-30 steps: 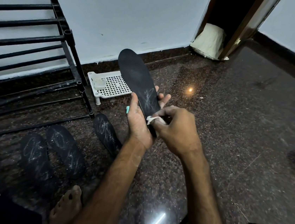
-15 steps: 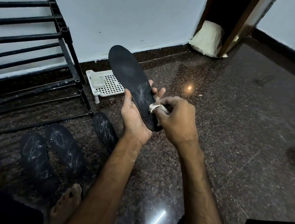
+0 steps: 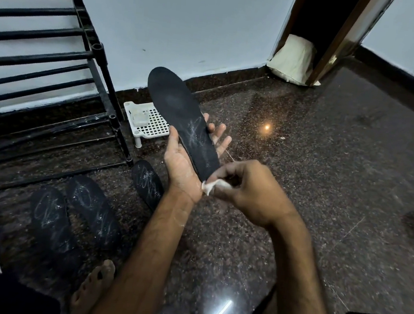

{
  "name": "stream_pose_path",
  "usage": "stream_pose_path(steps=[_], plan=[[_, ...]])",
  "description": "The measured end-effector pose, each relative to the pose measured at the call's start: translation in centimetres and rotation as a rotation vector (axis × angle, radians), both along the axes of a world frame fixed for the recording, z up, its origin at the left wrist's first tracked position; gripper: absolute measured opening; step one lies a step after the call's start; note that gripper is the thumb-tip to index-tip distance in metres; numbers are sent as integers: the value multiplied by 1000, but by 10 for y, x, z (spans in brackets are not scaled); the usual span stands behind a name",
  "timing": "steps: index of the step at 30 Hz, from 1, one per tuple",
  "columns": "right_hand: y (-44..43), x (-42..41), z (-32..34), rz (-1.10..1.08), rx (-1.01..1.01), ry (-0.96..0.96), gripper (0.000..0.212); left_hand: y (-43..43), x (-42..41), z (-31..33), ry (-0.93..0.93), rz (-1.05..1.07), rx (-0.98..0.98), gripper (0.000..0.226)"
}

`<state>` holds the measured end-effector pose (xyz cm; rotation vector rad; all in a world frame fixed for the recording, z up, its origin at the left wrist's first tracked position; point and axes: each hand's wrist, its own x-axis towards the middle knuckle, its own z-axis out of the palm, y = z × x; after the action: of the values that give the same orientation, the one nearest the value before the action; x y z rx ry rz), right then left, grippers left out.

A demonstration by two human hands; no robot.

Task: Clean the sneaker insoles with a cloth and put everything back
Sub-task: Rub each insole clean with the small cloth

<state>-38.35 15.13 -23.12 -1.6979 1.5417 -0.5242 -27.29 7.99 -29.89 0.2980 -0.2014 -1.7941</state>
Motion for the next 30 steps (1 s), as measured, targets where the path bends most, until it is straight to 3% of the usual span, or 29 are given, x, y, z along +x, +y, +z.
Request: stream_pose_path(steps=[2,5,7,9,12,15,18,20,23,27,30], plan=[[7,-10,8,104,96,-92,8,0,1,0,-8,-11,-6,63],[1,-22,10,-115,-87,-220,9,1,3,-2,12,-48,-21,64],[-9,-18,4,-268,-312,-119,9,1,2,-3,29,-69,-37,64],[-16,-4,-4,-228,-394,6,10,2,-2,-2,38,-103,-39,65],[-14,8,-14,-104,-307,9,12,2,-3,-5,-7,-85,-11,68],[-1,-2,-9,108,-39,20,10,-1,4,-9,-14,-55,-7,64],[7,-21,3,127,72,-148,11,-4,8,-10,-10,-93,-34,65],[4,-31,9,-9,-32,-236,10,-3,8,-8,5,-154,-67,67],[-9,-25,7,-227,-343,-71,7,3,4,-7,33,-228,-66,65],[-21,4,-14,-208,-474,45,10,7,-3,-7,50,-284,-93,67],[-21,3,-24,-339,-550,109,11,7,-5,-8,58,-276,-92,67]])
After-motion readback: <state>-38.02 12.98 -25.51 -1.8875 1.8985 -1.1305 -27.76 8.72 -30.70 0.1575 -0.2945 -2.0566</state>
